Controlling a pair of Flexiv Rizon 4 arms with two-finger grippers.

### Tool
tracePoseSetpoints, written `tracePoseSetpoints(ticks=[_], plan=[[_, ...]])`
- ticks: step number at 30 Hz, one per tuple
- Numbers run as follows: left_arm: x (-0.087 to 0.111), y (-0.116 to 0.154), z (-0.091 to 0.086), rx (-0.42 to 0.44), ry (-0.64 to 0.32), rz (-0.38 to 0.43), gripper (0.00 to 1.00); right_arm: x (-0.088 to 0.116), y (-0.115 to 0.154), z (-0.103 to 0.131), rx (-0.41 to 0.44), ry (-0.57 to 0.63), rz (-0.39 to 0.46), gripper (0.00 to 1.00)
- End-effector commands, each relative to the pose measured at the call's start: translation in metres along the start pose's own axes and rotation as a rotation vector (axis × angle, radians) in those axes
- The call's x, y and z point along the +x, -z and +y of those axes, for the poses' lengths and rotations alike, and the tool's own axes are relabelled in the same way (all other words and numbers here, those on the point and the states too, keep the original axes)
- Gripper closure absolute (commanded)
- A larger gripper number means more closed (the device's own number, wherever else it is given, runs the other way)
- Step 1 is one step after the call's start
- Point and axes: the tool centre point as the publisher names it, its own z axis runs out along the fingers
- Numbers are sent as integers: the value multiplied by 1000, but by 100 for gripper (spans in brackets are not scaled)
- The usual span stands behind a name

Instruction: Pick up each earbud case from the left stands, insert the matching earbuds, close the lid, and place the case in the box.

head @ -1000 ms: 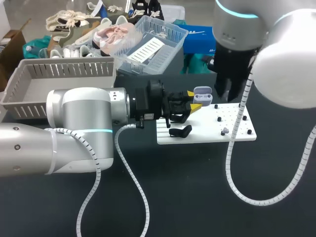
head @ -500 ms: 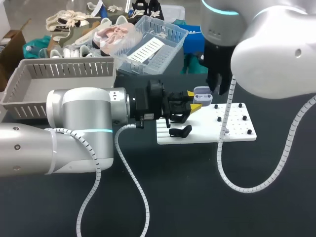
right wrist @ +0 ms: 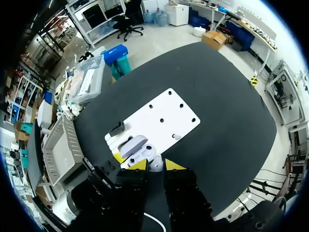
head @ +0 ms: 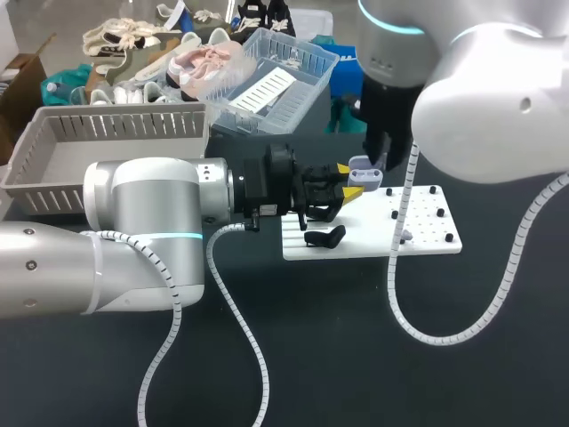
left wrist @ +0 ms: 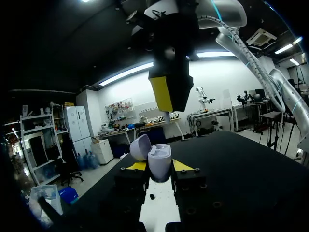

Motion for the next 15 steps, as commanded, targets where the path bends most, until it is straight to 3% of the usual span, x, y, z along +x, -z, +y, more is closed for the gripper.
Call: tracePoseSetpoints(ticks=[1, 15], plan=[[1, 0, -1, -5, -2, -3, 100, 0, -3, 5, -1, 10, -3, 100], [1, 0, -1, -5, -2, -3, 100, -2, -13, 9, -8, 19, 21, 100]])
